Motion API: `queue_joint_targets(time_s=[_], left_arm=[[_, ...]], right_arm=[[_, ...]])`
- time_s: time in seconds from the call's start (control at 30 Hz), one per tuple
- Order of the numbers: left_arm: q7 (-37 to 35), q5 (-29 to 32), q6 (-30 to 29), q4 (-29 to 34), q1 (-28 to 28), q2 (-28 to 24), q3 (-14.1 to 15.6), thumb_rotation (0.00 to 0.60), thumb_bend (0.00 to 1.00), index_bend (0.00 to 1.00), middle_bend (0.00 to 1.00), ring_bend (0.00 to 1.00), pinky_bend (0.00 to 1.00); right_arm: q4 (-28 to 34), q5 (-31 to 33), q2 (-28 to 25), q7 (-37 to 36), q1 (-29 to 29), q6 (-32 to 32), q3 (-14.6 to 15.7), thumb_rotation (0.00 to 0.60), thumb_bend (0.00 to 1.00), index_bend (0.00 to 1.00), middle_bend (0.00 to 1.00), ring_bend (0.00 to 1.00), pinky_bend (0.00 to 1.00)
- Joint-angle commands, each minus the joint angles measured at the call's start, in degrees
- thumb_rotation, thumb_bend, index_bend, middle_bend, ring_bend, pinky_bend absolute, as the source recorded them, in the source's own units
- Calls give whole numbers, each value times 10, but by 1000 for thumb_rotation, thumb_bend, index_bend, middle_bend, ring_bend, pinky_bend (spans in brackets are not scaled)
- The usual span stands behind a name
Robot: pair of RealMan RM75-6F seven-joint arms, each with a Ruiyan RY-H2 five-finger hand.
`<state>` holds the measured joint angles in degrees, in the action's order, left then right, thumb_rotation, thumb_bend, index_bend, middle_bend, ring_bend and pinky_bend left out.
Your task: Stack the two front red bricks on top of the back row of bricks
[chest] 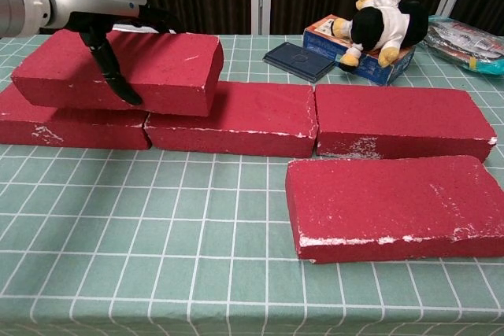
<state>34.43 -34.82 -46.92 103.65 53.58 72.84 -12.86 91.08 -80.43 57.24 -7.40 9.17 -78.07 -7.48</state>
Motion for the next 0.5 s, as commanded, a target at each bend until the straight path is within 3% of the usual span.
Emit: queue_joint_targets(time_s=[0.03, 0.5], left_arm=[[-8, 24, 12, -15, 18, 10, 11, 600, 44, 110, 223, 0, 3], [-24, 35, -16, -48, 41, 32, 46, 600, 42, 110, 223, 0, 3]], right_arm=[[-3, 2, 2, -2, 1, 3, 1, 600, 61, 0, 0, 0, 0], [-20, 0, 7, -16, 4, 17, 8, 600, 61, 0, 0, 0, 0]])
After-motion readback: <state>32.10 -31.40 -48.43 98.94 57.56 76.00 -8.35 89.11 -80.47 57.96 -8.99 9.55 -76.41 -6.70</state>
